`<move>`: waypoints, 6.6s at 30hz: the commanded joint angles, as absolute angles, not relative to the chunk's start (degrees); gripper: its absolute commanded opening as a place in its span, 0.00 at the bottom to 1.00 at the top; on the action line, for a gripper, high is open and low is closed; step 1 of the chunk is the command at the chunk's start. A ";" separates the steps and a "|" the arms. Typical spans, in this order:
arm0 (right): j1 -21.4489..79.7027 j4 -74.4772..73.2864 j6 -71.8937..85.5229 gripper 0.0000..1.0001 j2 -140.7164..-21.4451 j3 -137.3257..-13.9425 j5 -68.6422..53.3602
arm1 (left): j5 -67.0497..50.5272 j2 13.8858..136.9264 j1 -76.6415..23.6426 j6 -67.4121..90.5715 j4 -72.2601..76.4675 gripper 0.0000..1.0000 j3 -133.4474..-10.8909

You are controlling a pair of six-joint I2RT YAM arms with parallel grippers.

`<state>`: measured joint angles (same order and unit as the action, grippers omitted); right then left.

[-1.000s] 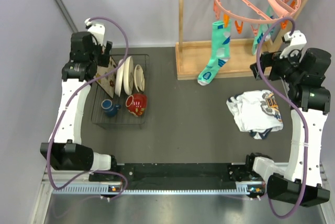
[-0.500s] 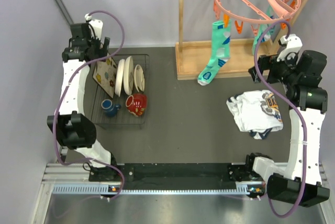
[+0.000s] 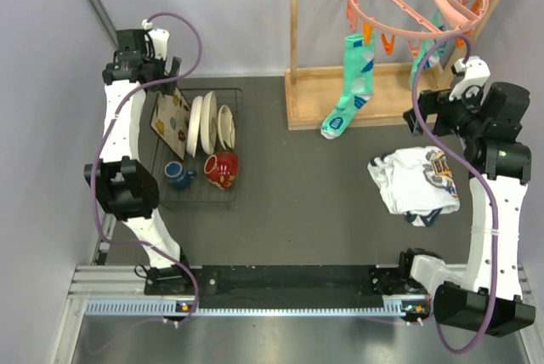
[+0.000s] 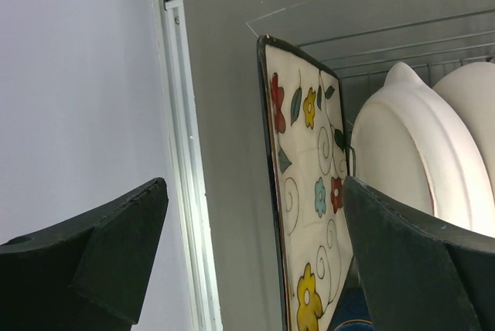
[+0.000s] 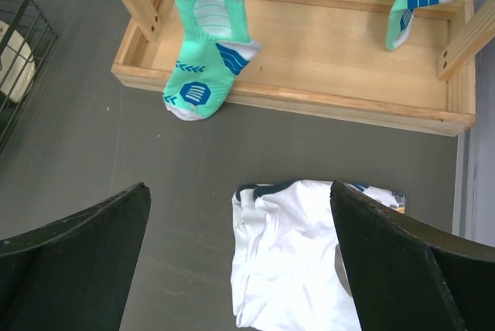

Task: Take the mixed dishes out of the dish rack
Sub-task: Pick up the plate from the dish rack.

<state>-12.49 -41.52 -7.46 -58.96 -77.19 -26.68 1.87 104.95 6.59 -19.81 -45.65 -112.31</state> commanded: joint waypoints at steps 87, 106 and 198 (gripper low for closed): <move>-12.48 -37.97 -7.73 0.99 -55.99 -72.42 -27.25 | 1.58 107.75 8.09 -12.57 -49.31 0.00 -124.54; -12.48 -37.88 -7.56 0.99 -55.99 -72.33 -27.51 | -1.84 97.56 7.73 -9.32 -40.53 0.00 -125.51; 23.73 -14.85 16.00 0.45 -87.98 -91.49 -60.47 | -58.18 76.20 -8.44 60.38 28.30 0.00 -74.71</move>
<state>22.59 -17.39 16.53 -87.61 -90.06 -59.29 -58.87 79.90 -7.97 57.08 19.77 -73.34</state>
